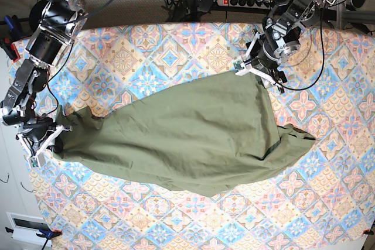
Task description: Layout the t-shirt on the table in an organized manner, then fold the t-shirt properly
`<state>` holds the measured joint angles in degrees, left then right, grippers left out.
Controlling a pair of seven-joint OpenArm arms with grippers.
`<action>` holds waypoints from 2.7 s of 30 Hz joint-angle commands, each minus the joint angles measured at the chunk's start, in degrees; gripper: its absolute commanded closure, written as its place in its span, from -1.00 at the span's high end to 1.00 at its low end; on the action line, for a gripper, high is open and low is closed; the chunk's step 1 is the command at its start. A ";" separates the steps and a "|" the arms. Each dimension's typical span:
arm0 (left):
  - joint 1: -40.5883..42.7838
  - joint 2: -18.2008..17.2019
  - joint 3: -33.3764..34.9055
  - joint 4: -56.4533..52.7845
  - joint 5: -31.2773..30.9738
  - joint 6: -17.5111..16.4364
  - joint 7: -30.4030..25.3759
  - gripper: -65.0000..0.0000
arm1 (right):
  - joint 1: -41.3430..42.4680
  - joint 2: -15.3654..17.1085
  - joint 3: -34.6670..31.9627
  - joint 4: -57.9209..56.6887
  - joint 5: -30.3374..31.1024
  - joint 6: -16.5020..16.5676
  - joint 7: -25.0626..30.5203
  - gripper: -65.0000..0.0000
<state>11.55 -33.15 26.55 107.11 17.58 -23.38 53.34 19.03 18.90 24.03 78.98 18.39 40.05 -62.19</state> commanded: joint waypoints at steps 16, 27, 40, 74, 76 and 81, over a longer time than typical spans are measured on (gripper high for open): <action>0.54 -0.39 3.21 3.97 0.39 0.65 -0.02 0.09 | 1.50 1.10 0.28 1.15 0.73 -0.05 1.14 -0.98; -1.75 -0.39 3.56 -2.10 0.39 0.65 -0.46 0.09 | 1.50 1.10 0.28 1.15 0.73 -0.05 1.23 -0.98; -5.97 -0.39 3.56 -5.97 0.22 0.65 -0.37 0.09 | 1.50 1.10 0.28 1.15 0.82 -0.05 1.23 -0.98; 11.26 25.37 -49.97 5.37 -54.11 0.39 17.38 -0.07 | 1.59 1.10 -0.08 0.98 0.82 -0.05 1.58 -0.98; 10.91 26.51 -50.50 2.56 -54.99 0.47 18.09 -0.07 | 1.59 1.10 -0.08 0.98 0.82 -0.05 1.58 -0.98; 10.82 28.35 -50.50 -2.19 -57.36 0.47 17.12 -0.07 | 1.50 1.10 -0.08 1.06 0.82 -0.05 1.58 -0.98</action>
<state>22.55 -4.56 -23.81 104.16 -39.03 -22.72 71.05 19.03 18.90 23.86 78.78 18.39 40.03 -61.98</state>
